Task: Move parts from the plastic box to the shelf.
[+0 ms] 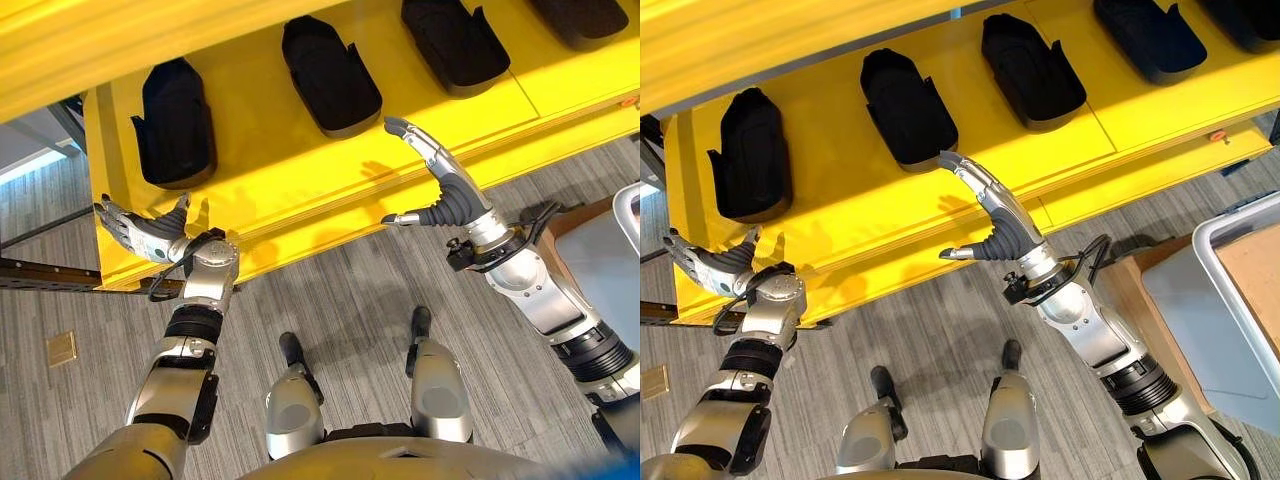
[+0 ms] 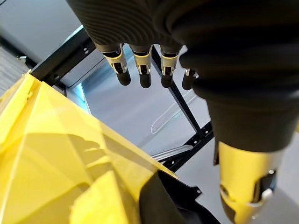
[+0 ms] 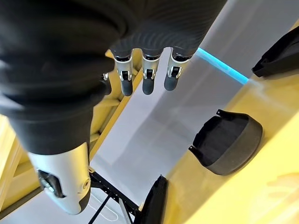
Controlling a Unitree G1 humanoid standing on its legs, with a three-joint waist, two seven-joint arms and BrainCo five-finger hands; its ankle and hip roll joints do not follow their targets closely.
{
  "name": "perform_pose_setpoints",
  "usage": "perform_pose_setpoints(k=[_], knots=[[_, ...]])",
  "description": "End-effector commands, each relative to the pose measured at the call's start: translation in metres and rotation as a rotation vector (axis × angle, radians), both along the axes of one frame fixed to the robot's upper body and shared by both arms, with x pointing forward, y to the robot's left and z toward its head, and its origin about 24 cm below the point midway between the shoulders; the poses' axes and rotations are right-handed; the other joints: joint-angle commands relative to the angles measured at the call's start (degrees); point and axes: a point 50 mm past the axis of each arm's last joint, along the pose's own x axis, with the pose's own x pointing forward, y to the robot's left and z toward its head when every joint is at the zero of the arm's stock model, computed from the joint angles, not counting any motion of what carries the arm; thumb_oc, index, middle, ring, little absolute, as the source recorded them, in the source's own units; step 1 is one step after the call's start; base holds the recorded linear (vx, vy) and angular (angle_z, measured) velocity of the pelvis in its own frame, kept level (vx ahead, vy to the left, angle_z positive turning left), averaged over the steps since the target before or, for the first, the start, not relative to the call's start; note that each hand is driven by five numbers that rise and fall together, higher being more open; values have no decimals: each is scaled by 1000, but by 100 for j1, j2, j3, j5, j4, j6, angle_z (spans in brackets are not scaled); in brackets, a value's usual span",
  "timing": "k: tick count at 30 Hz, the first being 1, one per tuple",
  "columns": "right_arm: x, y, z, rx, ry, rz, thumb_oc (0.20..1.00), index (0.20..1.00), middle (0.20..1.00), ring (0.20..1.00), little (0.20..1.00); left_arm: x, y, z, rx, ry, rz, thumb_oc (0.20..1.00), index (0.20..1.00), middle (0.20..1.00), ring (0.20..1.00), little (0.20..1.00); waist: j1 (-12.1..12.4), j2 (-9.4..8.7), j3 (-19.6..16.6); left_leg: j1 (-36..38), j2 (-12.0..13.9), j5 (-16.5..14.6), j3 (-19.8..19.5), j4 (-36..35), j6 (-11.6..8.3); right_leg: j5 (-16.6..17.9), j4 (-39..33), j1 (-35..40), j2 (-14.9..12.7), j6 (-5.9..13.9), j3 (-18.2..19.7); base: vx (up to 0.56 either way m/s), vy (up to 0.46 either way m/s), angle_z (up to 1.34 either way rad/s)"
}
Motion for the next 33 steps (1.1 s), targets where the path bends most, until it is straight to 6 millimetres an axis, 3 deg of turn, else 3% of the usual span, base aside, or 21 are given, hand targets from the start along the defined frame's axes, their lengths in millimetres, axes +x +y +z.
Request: perform_pose_setpoints(k=[1, 8, 20, 33], knots=[[-11, 13, 28, 61, -118, 93, 1000, 1000, 1000, 1000, 1000, 5, 30, 31, 77, -81, 63, 1000, 1000, 1000, 1000, 1000, -120, -275, -120, -221, 276, -124, -13, 275, -206, -801, 434, 95, 76, 33, 337, -35, 14, -4], [-8, 9, 37, 28, -139, 89, 1000, 1000, 1000, 1000, 1000, 18, 44, 58, 108, -87, 26, 1000, 1000, 1000, 1000, 1000, -248, -298, -6, -374, 300, -146, 62, 388, -200, -783, 540, -126, 84, 43, 448, -26, 70, -3], [-6, 7, 45, 27, -166, 59, 1000, 1000, 1000, 1000, 1000, 29, 52, 83, 57, -151, 5, 1000, 1000, 1000, 1000, 1000, -246, -451, 223, -765, 108, -429, 25, 918, -65, -746, 710, -424, 83, 67, 532, -22, 19, -3], [-5, 6, 46, 37, -174, 41, 1000, 1000, 1000, 1000, 1000, 34, 53, 84, -23, -177, -22, 1000, 1000, 1000, 1000, 1000, -196, -563, 350, -919, 17, -624, -3, 1271, 5, -744, 719, -388, 74, 71, 530, -6, -4, 1]])
